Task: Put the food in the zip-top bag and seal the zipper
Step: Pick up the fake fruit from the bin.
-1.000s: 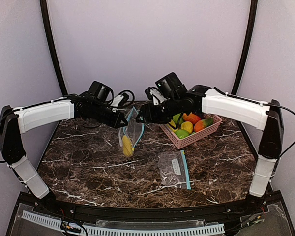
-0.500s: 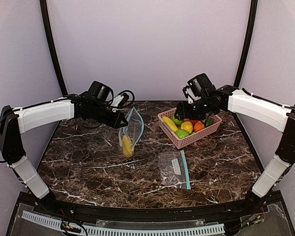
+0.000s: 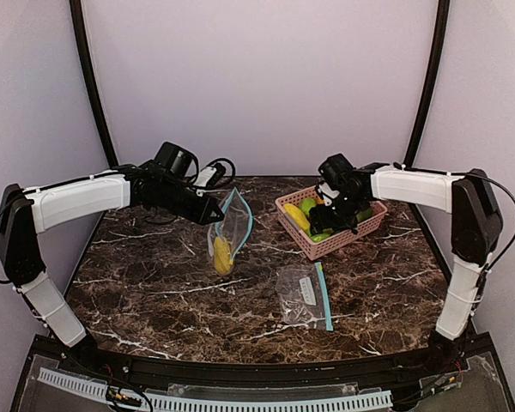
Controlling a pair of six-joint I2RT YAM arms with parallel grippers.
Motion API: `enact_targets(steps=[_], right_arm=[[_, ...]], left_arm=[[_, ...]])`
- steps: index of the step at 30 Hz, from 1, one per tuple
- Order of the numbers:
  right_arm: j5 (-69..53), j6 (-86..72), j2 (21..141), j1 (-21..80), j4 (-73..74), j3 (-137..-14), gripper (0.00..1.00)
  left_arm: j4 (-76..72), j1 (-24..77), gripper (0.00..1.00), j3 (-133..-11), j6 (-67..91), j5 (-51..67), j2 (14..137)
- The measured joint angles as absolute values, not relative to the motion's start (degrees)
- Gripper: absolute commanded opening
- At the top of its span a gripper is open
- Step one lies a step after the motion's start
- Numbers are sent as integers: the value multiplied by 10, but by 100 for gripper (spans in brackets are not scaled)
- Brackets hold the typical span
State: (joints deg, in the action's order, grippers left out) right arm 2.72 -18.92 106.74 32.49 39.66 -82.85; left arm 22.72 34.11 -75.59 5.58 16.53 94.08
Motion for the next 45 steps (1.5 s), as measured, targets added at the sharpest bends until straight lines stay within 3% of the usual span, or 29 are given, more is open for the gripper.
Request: enact_targets(steps=[8,16,23,36,45], right_arm=[[11,-182,1097,324,392,-840,74],[6,-184,1106,321,385,-846,58],[6,-187,1106,320,383,-846,52],[42,-195,1047,318,388,-837,52],[50,-195,971,320,386,-837,62]], left_arm=[[228,341,1,-756,56,167,941],[228,341,1,-756,55,166,941],[228,341,1,-756,55,166,941],[228,341,1,-756,55,165,941],[228,341,1,-756,55,165,941]])
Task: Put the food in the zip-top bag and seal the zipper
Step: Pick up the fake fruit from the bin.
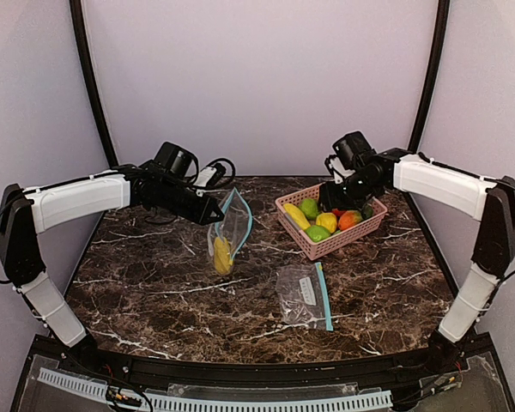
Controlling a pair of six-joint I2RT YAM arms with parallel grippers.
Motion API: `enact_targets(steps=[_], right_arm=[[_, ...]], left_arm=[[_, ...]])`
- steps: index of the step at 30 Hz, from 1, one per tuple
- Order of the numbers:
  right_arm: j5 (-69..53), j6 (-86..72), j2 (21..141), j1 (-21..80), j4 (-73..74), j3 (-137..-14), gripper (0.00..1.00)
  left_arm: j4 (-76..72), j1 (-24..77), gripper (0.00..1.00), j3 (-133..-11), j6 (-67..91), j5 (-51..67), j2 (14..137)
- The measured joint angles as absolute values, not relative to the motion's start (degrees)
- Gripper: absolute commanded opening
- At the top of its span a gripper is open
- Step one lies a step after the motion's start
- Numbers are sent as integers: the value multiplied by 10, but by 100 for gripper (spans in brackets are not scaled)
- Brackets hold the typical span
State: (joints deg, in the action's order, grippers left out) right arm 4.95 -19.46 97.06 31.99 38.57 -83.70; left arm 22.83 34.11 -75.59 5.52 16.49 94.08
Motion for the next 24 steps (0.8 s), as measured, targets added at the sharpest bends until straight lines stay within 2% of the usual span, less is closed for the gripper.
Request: enact_targets(steps=[7,15,24], right_arm=[[29,-200,1055,320,388,-837,69],[15,-202,1101,320,387,-842,70],[7,-208,1111,319,383,-848,54]], left_arm=[[229,341,1,-756,55,165,941],[229,341,1,-756,53,165,941],[229,341,1,-756,51,164,941]])
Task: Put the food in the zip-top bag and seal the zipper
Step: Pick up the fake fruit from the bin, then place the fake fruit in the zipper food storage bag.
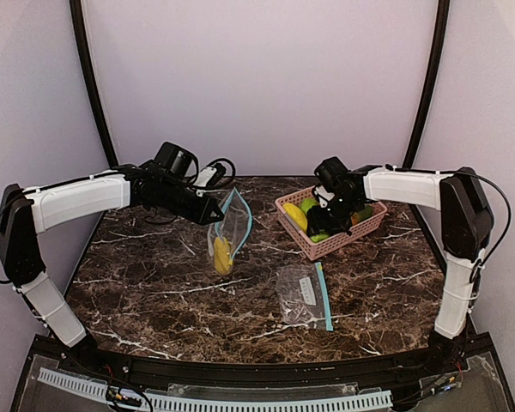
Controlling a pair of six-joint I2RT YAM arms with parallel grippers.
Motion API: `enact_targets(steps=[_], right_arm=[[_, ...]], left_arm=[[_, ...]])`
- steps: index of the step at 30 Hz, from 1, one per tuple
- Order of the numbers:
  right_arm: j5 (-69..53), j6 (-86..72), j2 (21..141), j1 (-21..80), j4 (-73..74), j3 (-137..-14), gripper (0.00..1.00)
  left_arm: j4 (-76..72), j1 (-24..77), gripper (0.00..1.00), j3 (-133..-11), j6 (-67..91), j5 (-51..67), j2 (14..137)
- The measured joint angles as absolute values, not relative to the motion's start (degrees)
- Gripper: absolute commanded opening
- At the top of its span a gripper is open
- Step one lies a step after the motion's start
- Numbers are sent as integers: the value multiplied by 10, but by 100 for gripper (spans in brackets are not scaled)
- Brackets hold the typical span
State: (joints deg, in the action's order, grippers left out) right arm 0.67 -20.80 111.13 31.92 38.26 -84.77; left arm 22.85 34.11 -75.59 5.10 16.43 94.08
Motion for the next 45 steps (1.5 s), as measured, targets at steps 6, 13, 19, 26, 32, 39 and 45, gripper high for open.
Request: enact_targets(steps=[6,13,19,26,32,39,45], right_arm=[[8,-209,1109,319,382,-848,52],[26,-213,1080,319,391,-846,51],[50,-210,1027,319,391,-846,51],[50,-194,983,326,390,-846,51],[19,-189,950,366,374,-844,52],[-62,-193,935,455,295,-844,52],[-123,-209,935,500,209,-843,53]], left_arm=[[229,341,1,-756,51,164,941],[229,341,1,-756,51,162,941],[229,341,1,-756,51,160,941],[229,341,1,-756,51,161,941],[229,341,1,-756,51,161,941],[229,341,1,-756,51,161,941],[229,341,1,-756,51,161,941]])
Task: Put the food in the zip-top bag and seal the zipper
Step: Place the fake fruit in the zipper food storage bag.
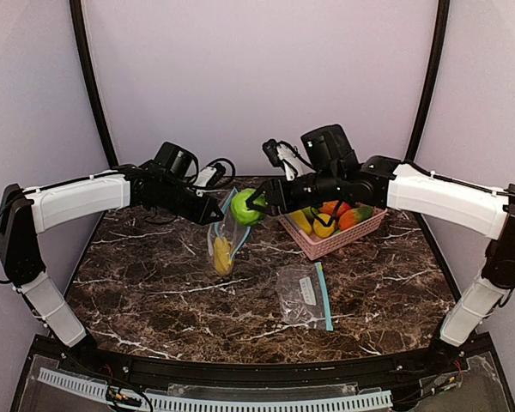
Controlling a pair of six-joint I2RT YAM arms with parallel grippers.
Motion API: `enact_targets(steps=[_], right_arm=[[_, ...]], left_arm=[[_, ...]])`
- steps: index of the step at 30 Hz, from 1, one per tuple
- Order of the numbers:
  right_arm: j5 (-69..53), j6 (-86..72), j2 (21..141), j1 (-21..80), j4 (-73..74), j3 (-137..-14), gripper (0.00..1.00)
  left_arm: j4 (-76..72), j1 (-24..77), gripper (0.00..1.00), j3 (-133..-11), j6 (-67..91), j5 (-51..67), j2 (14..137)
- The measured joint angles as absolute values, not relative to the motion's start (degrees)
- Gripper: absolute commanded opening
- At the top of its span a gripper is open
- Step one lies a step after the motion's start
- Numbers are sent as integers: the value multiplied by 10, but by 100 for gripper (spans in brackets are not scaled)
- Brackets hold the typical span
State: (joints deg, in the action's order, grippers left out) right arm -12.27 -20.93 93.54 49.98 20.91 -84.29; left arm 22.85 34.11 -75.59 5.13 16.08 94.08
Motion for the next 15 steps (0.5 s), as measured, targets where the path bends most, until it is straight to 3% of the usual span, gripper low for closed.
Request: enact_targets(steps=[15], right_arm=[[-87,-228,1024,525,142,-844,53]], left_arm=[[229,341,1,-756,51,161,941]])
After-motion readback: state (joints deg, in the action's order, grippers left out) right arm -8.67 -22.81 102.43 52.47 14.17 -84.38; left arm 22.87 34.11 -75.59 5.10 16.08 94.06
